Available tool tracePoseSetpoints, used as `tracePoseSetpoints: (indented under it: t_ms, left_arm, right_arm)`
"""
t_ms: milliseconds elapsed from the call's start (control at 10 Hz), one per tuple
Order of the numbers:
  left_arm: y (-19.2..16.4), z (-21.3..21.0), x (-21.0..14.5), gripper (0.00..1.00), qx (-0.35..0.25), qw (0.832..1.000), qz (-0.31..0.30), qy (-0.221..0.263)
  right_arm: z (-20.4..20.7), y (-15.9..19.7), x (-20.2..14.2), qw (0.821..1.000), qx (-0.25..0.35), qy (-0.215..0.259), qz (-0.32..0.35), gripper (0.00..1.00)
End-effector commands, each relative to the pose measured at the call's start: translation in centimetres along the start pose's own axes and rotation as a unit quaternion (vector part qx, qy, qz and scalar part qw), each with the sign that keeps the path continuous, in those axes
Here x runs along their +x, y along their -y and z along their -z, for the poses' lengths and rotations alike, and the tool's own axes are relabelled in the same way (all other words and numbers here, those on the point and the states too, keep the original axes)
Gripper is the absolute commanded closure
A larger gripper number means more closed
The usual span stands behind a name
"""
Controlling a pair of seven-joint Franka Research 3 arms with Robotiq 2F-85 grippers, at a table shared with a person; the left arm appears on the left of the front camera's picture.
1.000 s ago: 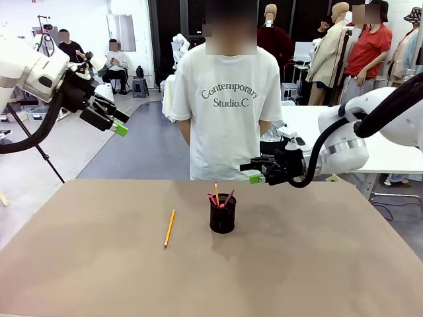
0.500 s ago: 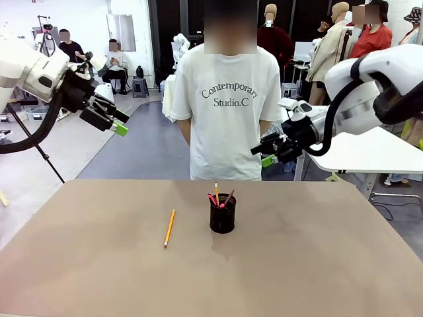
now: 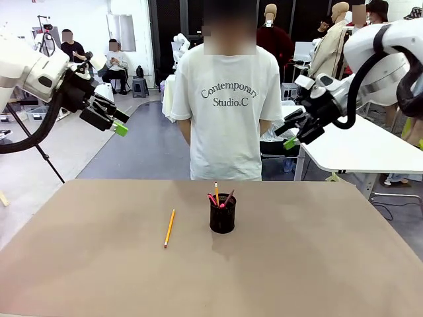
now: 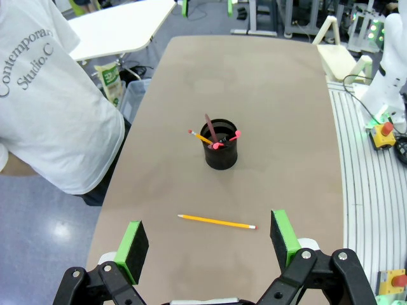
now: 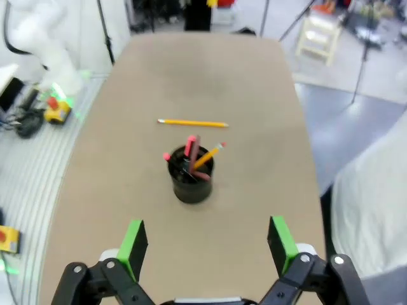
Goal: Place the pens into the pen holder.
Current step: Pick up a writing instrument from the table and place it into the Pen holder.
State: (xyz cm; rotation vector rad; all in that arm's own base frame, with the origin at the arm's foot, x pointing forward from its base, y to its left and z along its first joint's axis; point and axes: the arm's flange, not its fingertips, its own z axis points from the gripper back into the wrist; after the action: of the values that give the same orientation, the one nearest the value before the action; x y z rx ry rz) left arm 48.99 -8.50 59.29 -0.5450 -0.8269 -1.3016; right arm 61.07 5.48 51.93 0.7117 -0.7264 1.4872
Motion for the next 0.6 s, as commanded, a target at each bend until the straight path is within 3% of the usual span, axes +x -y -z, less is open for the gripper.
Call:
tracePoseSetpoints:
  t_ms: [0, 300, 500]
  left_arm:
    - [0.1, -0.1, 0.0, 0.00, 0.001, 1.000, 0.001, -0.002]
    - [0.1, -0.1, 0.0, 0.00, 0.001, 1.000, 0.001, -0.002]
    - [0.1, -0.1, 0.0, 0.00, 0.001, 1.000, 0.001, -0.002]
  right_arm:
    - [-2.2, 0.9, 0.3, 0.999, -0.021, -0.027, 0.016, 0.00]
    - [-6.4, 2.4, 0.7, 0.998, 0.027, -0.039, 0.038, 0.00]
    - [-8.6, 3.0, 0.9, 0.998, 0.011, -0.055, 0.026, 0.00]
